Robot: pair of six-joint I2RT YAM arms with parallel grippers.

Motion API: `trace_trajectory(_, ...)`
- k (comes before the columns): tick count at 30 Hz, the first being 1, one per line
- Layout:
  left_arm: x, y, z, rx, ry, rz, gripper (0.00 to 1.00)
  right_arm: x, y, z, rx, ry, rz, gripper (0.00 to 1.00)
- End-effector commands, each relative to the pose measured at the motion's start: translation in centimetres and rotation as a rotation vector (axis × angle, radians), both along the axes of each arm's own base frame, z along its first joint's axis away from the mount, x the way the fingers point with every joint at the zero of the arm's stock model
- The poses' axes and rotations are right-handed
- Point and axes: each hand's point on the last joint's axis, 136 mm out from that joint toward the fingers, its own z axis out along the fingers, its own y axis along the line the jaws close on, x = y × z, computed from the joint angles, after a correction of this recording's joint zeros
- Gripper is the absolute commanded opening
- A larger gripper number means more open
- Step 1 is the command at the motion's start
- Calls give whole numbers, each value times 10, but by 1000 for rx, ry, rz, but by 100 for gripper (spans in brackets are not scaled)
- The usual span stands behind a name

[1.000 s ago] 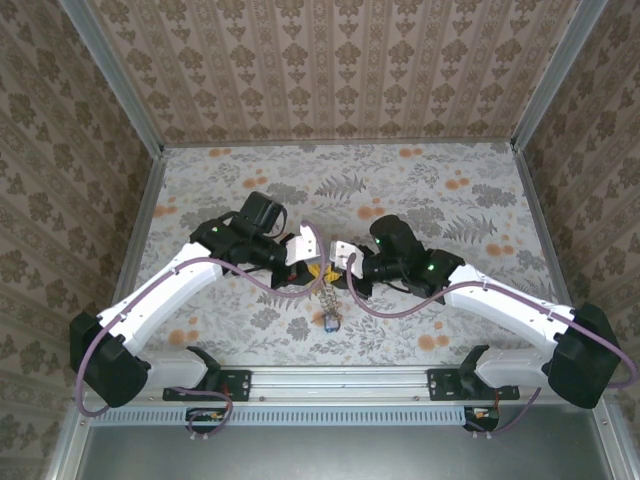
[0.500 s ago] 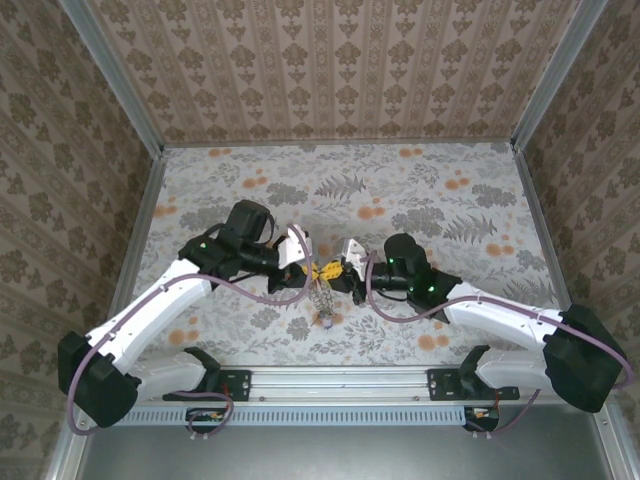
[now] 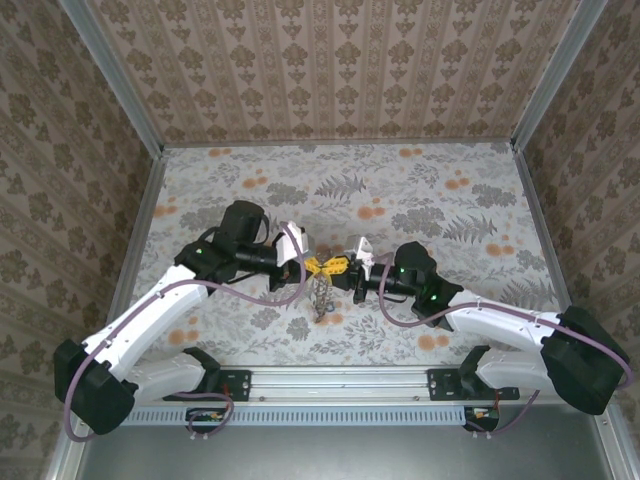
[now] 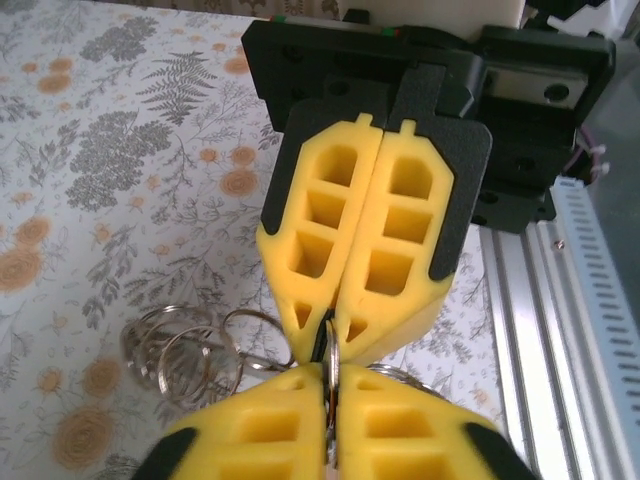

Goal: Put the keys on the keyring

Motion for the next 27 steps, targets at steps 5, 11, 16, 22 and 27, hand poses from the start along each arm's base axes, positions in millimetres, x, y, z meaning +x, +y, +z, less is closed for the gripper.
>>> trace_trajectory(5, -13, 6, -3, 47, 41, -44, 0, -23, 5, 20, -189, -170, 147, 19)
trace_trajectory(11, -14, 12, -1, 102, 6, -60, 0, -23, -10, 8, -446, -265, 180, 33)
trace_trajectory(16, -13, 9, 8, 95, -2, -76, 0, -24, -8, 13, -501, -260, 226, 35)
trace_trajectory(22, -13, 9, 13, 102, -9, -92, 0, -23, -2, 10, -484, -233, 237, 41)
trace_trajectory(27, -15, 5, 19, 83, 4, -115, 0, -21, 4, 14, -444, -208, 238, 38)
